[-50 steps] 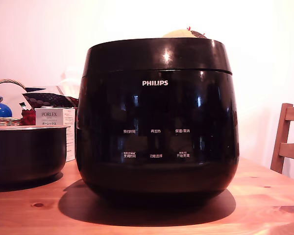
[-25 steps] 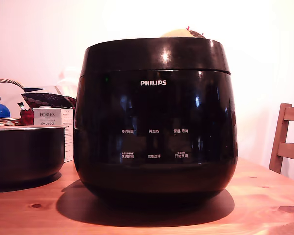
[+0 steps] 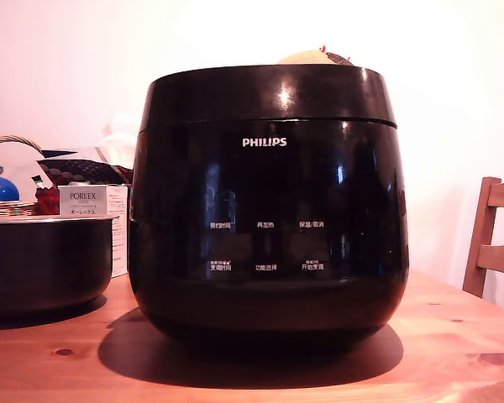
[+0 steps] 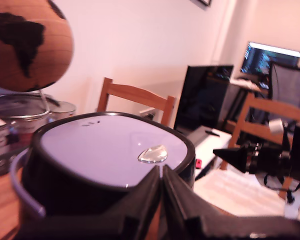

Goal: Open the rice cooker by pressing the large metal button on the top of its lid with medium force

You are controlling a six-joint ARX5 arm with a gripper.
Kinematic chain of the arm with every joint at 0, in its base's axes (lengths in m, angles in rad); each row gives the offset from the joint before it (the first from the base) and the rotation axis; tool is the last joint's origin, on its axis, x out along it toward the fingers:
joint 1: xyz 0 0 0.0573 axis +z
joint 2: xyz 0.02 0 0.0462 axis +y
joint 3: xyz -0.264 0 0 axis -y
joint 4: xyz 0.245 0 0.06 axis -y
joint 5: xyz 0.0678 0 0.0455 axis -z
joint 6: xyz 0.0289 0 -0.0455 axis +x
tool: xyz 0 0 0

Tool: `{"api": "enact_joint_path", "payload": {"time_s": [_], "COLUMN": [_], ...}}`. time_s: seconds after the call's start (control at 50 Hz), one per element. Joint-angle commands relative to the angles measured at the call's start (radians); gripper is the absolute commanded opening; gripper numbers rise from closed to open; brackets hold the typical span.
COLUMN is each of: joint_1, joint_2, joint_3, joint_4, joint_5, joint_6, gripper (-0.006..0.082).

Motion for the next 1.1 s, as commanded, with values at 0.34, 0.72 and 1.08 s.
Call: {"api": "enact_joint_path", "payload": {"time_s": [0.34, 0.72, 1.08], "joint_1": [-0.267, -0.399, -0.404], "joint_2": [0.337, 0.608, 0.713], "joint_3": [0.043, 0.239, 0.299], "joint_4": [0.264, 0.26, 0.153], "joint_5": [-0.197, -0.301, -0.364], "joint_6": [0.144, 0.302, 0.329], "gripper": [-0.0023, -0.0023, -0.0023]}}
